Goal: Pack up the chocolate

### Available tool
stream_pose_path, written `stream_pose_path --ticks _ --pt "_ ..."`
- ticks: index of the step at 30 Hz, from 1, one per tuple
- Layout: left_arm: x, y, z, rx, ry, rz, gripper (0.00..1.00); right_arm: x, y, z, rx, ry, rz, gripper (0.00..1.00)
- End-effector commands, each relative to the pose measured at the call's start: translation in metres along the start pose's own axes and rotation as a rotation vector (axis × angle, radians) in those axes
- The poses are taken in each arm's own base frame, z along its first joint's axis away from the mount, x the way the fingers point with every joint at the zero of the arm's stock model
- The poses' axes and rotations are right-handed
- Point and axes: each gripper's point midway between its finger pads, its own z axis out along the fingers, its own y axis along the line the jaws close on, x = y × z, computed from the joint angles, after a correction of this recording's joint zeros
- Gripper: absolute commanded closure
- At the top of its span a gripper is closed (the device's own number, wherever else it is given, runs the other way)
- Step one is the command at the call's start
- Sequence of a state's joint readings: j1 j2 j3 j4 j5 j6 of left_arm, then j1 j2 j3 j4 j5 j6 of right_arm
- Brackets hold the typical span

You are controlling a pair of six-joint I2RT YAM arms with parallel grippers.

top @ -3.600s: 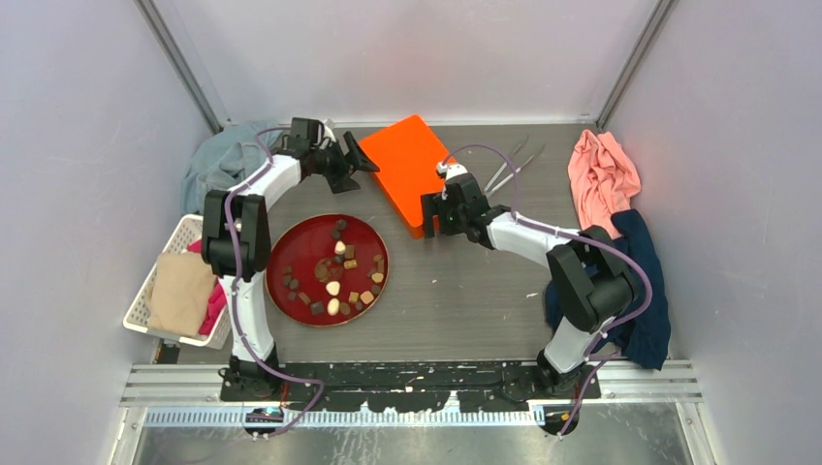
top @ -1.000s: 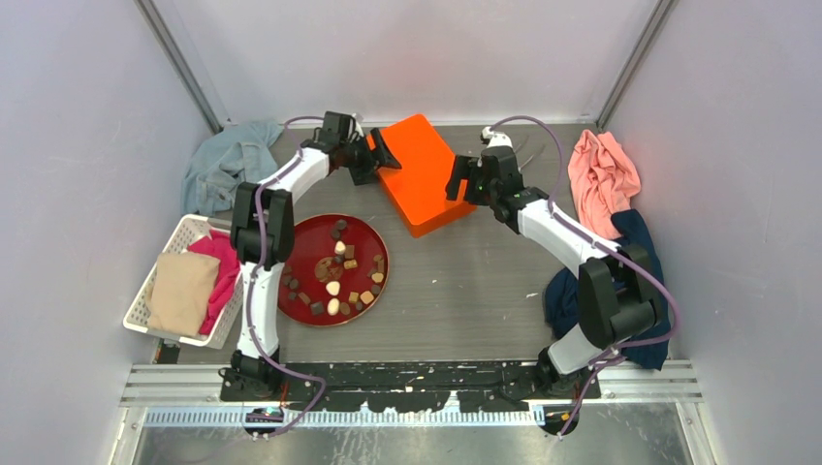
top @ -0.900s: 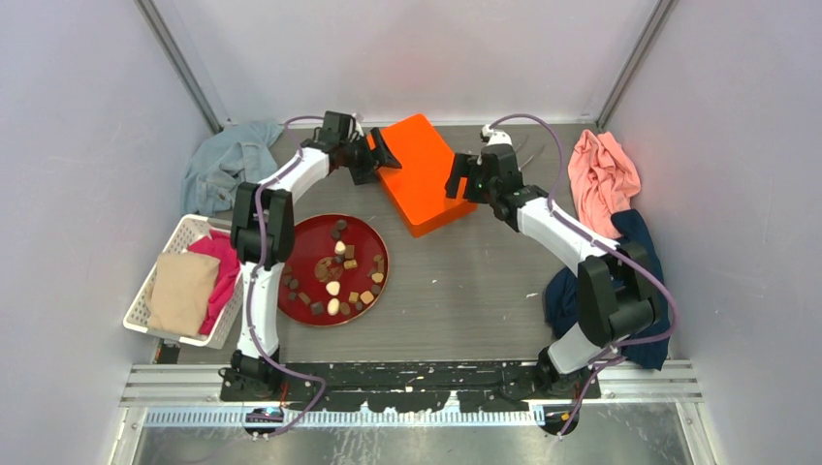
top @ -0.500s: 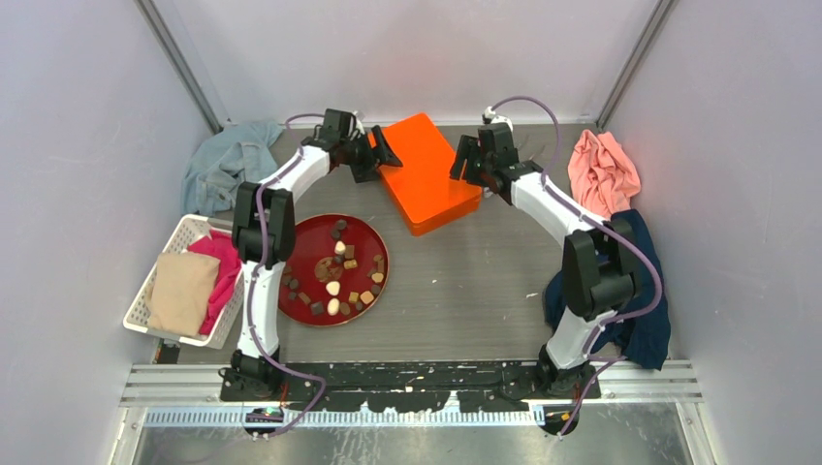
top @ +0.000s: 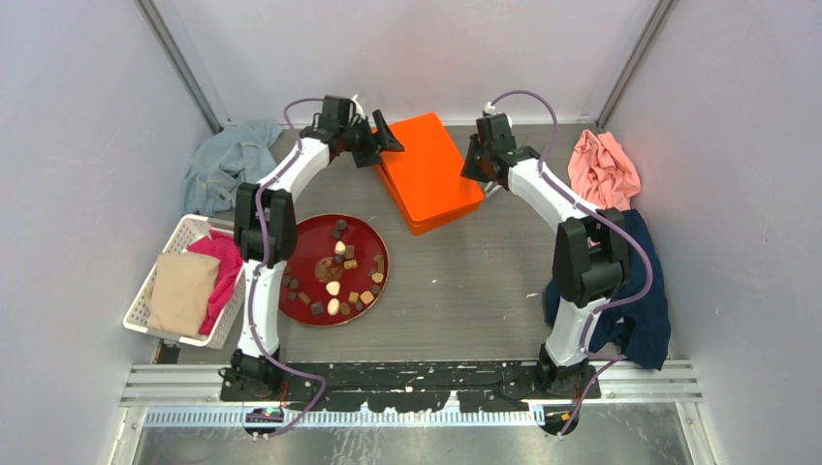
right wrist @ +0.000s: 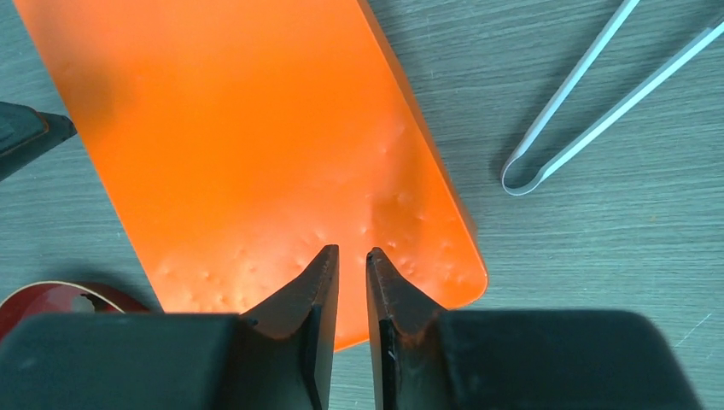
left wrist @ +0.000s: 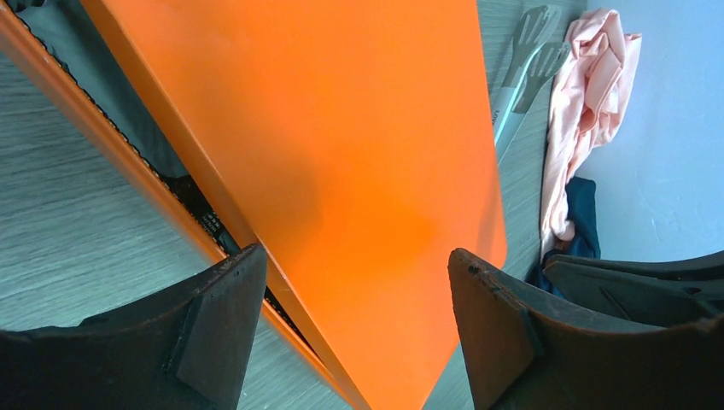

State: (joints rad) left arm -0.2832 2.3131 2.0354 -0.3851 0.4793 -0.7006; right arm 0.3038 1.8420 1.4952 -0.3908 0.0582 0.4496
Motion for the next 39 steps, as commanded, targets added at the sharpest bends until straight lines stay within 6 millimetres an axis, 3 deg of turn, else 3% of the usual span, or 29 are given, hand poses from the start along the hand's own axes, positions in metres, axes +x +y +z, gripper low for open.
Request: stream_pose_path --ticks 1,8,13,16,21,27,32,39 --pt "-0.010 -0.010 -0.014 0.014 -0.023 0.045 0.22 -0.023 0.002 -0.007 -0.007 -0.050 0.016 0.75" --pt "-0.021 -0.008 -0.040 -0.009 -0.085 0.032 0.22 -0.040 -0.011 0.001 -0.021 -0.032 0.105 0.71" --pt "-0.040 0.003 -0.040 -0.023 -0.145 -0.007 0.17 -0.050 0.000 0.014 -0.125 0.015 0.182 0.44" --pt "-0.053 0.012 -0.035 -0.051 -0.181 -0.015 0.14 -0.056 0.004 0.027 -0.175 0.033 0.235 0.35" --pt "-0.076 0.023 -0.025 -0.045 -0.225 -0.049 0.12 -0.081 0.005 0.057 -0.224 -0.007 0.273 0.33" --pt "-0.085 0.037 -0.010 -0.023 -0.244 -0.076 0.12 -0.115 0.012 0.094 -0.290 -0.095 0.313 0.29" --pt "-0.084 0.042 -0.003 -0.011 -0.237 -0.084 0.12 -0.120 0.014 0.124 -0.319 -0.104 0.357 0.24" --pt "-0.082 0.045 -0.001 -0.003 -0.233 -0.091 0.12 -0.126 0.033 0.139 -0.387 -0.108 0.366 0.19"
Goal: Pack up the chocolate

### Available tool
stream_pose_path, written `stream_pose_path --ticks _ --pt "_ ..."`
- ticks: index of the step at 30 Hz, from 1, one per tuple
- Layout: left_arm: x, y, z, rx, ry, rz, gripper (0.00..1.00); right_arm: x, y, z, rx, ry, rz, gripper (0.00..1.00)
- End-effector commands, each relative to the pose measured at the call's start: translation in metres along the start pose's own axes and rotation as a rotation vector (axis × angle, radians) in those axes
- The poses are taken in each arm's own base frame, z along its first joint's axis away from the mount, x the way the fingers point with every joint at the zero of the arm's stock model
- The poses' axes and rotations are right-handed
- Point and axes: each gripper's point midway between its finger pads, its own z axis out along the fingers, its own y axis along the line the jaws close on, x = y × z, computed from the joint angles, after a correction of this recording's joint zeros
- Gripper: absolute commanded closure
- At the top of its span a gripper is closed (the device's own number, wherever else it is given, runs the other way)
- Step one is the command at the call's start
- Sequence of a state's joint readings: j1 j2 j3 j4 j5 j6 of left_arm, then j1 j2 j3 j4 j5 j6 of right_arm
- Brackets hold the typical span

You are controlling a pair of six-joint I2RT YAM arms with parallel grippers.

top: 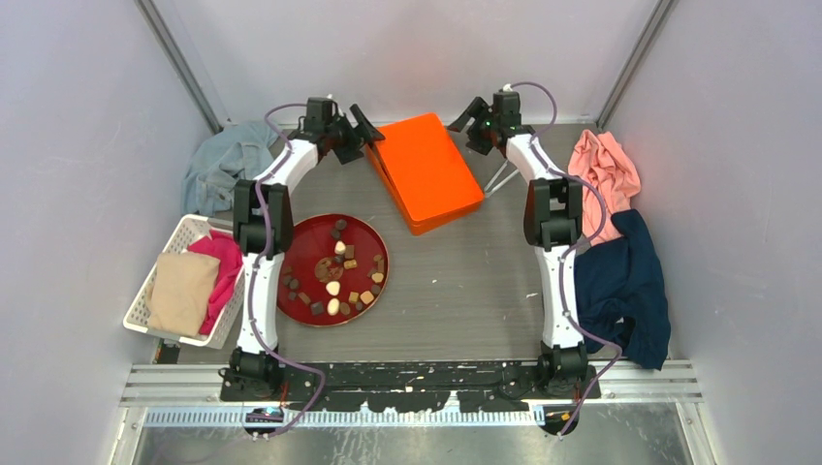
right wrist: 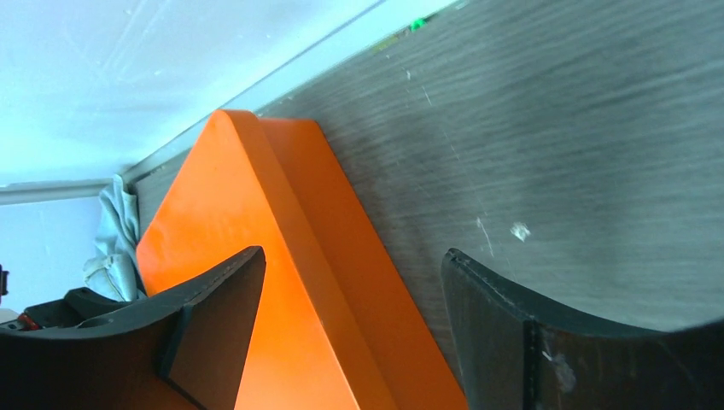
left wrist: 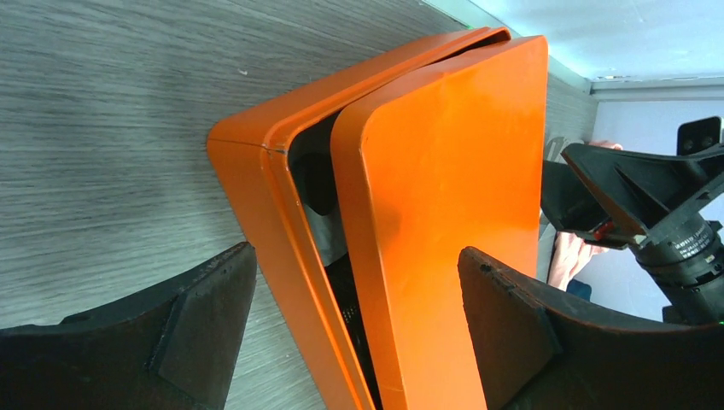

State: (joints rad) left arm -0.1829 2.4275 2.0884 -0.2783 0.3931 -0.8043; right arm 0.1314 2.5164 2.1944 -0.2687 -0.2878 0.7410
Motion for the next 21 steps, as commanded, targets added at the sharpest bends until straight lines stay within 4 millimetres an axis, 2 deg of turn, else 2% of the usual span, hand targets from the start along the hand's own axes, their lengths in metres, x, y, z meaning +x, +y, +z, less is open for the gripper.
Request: stream_pose_path --ticks 1,14,21 --pt "-0.026 -0.029 -0.011 0.090 -0.071 0.035 0.12 -0.027 0.054 -0.008 -0.148 -0.070 -0.027 0.19" --pt "-0.023 -0.028 -0.011 0.096 -0.061 0.021 0.12 -0.006 0.070 0.002 -0.212 -0.028 -0.007 0.19" --pt "-0.019 -0.026 -0.009 0.097 -0.048 0.019 0.12 0.003 0.085 0.002 -0.252 -0.015 -0.018 0.19"
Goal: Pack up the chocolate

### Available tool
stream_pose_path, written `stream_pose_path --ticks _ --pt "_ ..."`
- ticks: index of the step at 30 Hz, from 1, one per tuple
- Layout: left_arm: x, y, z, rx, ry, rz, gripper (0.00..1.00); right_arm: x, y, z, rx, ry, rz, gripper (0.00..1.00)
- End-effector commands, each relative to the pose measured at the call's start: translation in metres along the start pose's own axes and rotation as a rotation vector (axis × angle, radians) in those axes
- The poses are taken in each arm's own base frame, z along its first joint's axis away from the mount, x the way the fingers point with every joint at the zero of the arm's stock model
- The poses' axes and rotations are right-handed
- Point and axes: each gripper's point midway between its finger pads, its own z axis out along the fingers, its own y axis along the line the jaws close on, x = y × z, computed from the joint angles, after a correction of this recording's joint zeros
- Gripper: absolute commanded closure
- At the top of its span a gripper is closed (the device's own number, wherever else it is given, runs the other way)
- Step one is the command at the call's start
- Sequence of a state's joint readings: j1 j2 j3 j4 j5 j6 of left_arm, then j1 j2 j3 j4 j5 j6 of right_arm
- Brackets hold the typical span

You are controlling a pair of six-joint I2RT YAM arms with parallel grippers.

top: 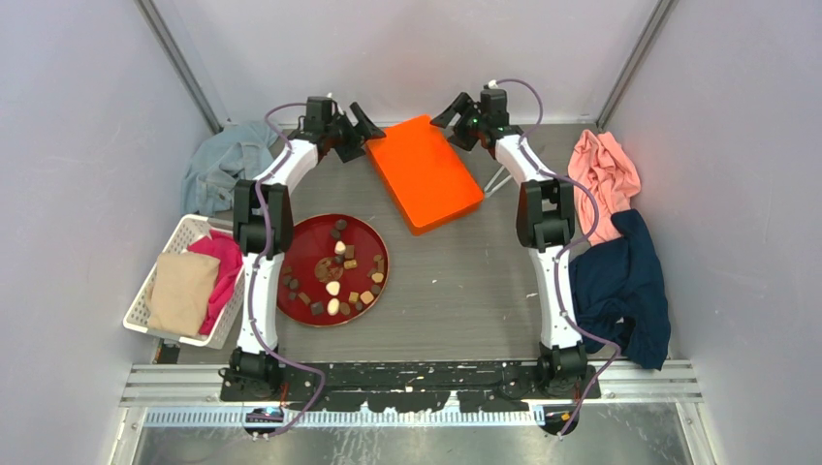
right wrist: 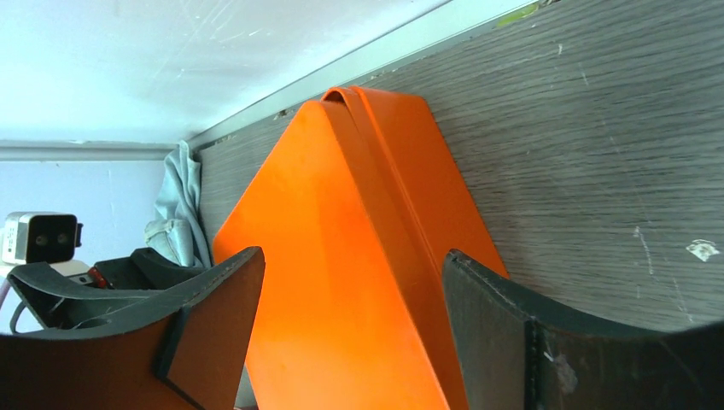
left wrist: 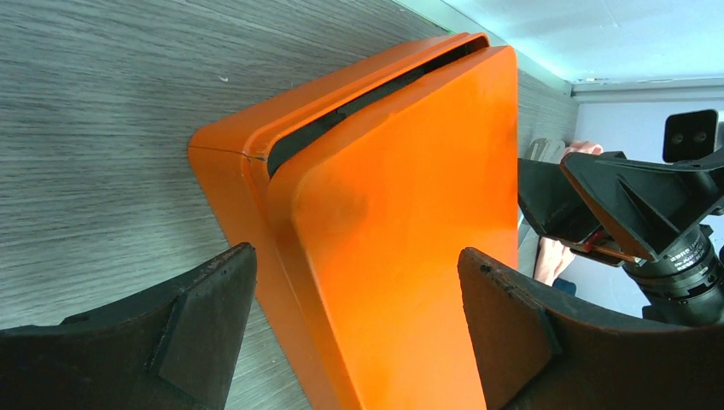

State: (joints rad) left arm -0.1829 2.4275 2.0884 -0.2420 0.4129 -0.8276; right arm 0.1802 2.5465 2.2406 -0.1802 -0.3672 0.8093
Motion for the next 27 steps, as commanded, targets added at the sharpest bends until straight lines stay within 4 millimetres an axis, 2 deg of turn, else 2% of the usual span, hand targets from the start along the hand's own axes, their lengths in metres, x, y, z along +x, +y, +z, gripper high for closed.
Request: stream_pose_path --ticks 1,9,13,18,21,24,25,26,27 --pt "-0.015 -0.018 -0.009 0.061 -0.036 0.029 0.12 -0.010 0.037 -0.001 -0.105 -0.033 -0.034 0.19" --pt "-0.013 -0.018 -0.012 0.060 -0.024 0.037 0.13 -0.011 0.041 -0.004 -0.098 -0.038 -0.047 0.19" --pt "-0.017 -0.020 -0.018 0.049 -0.036 0.057 0.13 -0.032 0.051 -0.018 -0.068 -0.089 -0.082 0.18" --pt "-0.024 -0.017 -0.023 0.042 -0.049 0.056 0.13 -0.077 0.070 -0.050 -0.008 -0.210 -0.159 0.15" --pt "-0.027 -0.019 -0.025 0.044 -0.056 0.064 0.13 -0.095 0.075 -0.072 0.042 -0.263 -0.200 0.13" --pt "-0.032 -0.020 -0.028 0.044 -0.063 0.079 0.13 -0.095 0.074 -0.099 0.113 -0.265 -0.247 0.13" --pt "-0.034 -0.020 -0.028 0.042 -0.064 0.082 0.13 -0.090 0.071 -0.108 0.134 -0.255 -0.255 0.13" --pt "-0.035 -0.020 -0.028 0.043 -0.066 0.085 0.13 -0.077 0.057 -0.116 0.176 -0.227 -0.253 0.13" --pt "-0.037 -0.019 -0.028 0.041 -0.069 0.084 0.13 -0.067 0.052 -0.127 0.194 -0.212 -0.256 0.13"
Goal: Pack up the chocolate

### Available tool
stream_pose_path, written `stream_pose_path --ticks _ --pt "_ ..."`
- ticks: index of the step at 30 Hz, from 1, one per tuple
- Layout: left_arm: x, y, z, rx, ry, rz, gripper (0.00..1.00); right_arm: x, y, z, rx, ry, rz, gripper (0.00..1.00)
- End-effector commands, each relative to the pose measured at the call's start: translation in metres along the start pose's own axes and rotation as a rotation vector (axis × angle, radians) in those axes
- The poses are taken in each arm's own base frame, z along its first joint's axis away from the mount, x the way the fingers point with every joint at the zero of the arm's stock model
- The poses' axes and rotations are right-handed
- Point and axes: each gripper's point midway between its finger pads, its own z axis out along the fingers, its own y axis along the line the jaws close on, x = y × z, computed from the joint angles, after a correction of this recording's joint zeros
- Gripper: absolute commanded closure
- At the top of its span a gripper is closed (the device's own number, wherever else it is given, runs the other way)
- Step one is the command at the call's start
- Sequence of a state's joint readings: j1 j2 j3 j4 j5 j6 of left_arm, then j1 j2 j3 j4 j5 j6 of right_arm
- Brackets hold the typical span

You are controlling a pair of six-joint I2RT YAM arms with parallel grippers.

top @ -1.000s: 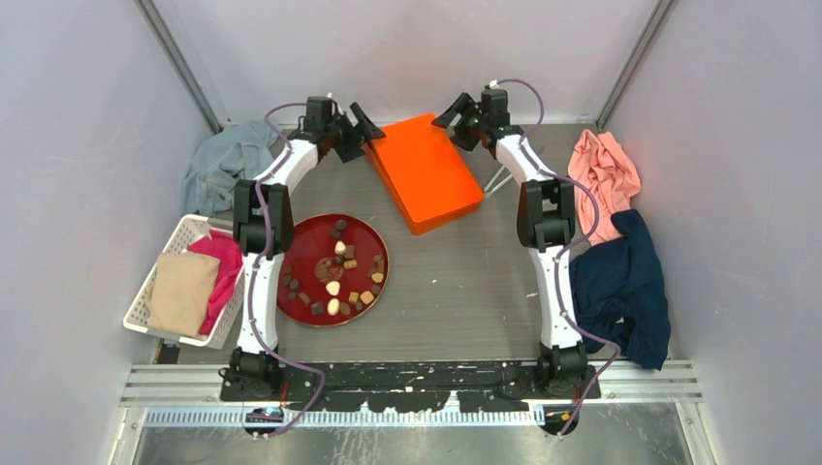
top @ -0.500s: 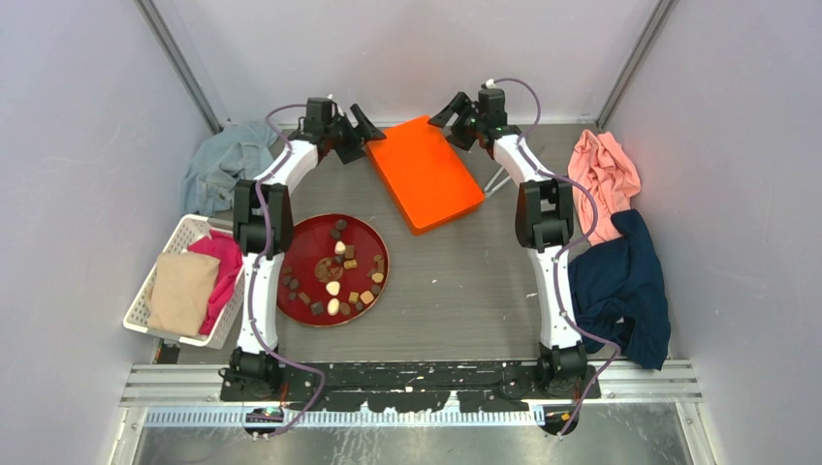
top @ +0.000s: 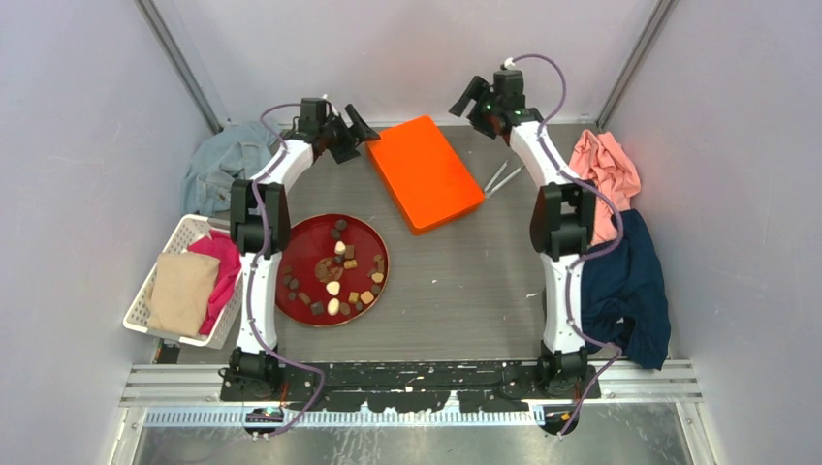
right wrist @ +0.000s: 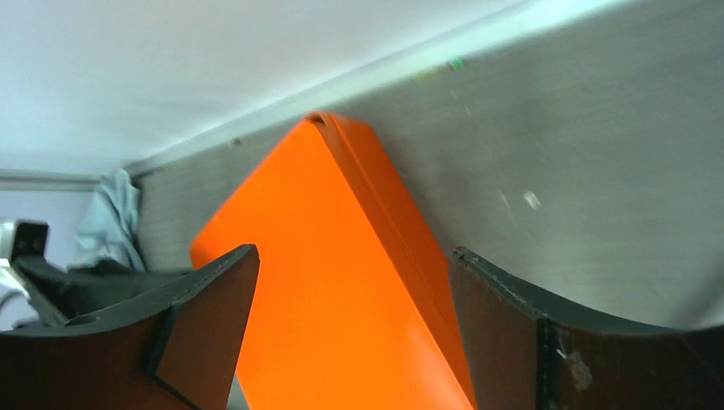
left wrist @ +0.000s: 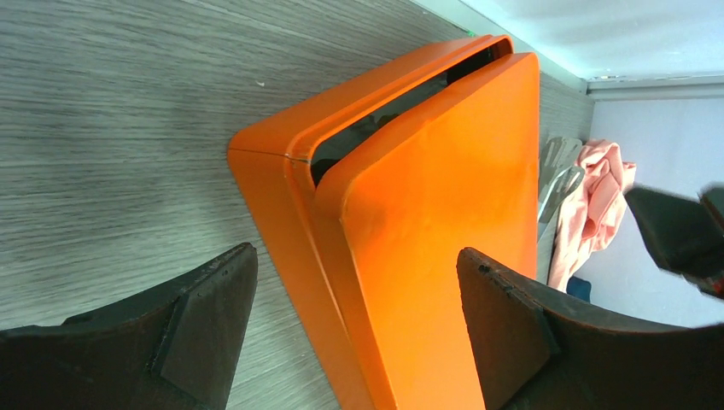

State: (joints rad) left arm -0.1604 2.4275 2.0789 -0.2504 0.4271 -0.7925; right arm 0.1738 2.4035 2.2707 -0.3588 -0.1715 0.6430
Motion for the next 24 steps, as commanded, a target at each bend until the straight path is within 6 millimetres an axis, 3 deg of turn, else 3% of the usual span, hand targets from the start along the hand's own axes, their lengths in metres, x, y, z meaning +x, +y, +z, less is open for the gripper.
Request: stream_pose_path --ticks 1,4,9,12,16,24 --pt "-0.034 -0.030 -0.024 0.052 -0.075 0.067 0.13 -0.021 0.013 -0.090 0.056 -0.067 -0.097 0.13" --pt "-0.035 -0.026 -0.022 0.050 -0.074 0.058 0.14 0.010 0.012 -0.144 0.056 -0.031 -0.123 0.13" --pt "-0.036 -0.028 -0.018 0.073 -0.076 0.045 0.14 0.108 0.001 -0.208 0.076 0.147 -0.245 0.13" --pt "-0.039 -0.029 -0.017 0.076 -0.084 0.046 0.14 0.155 -0.004 -0.233 0.070 0.225 -0.290 0.13" --pt "-0.047 -0.027 -0.009 0.085 -0.115 0.013 0.14 0.197 -0.012 -0.241 0.072 0.317 -0.338 0.13" --pt "-0.069 -0.027 0.011 0.122 -0.201 -0.043 0.14 0.232 -0.020 -0.229 0.079 0.404 -0.364 0.13"
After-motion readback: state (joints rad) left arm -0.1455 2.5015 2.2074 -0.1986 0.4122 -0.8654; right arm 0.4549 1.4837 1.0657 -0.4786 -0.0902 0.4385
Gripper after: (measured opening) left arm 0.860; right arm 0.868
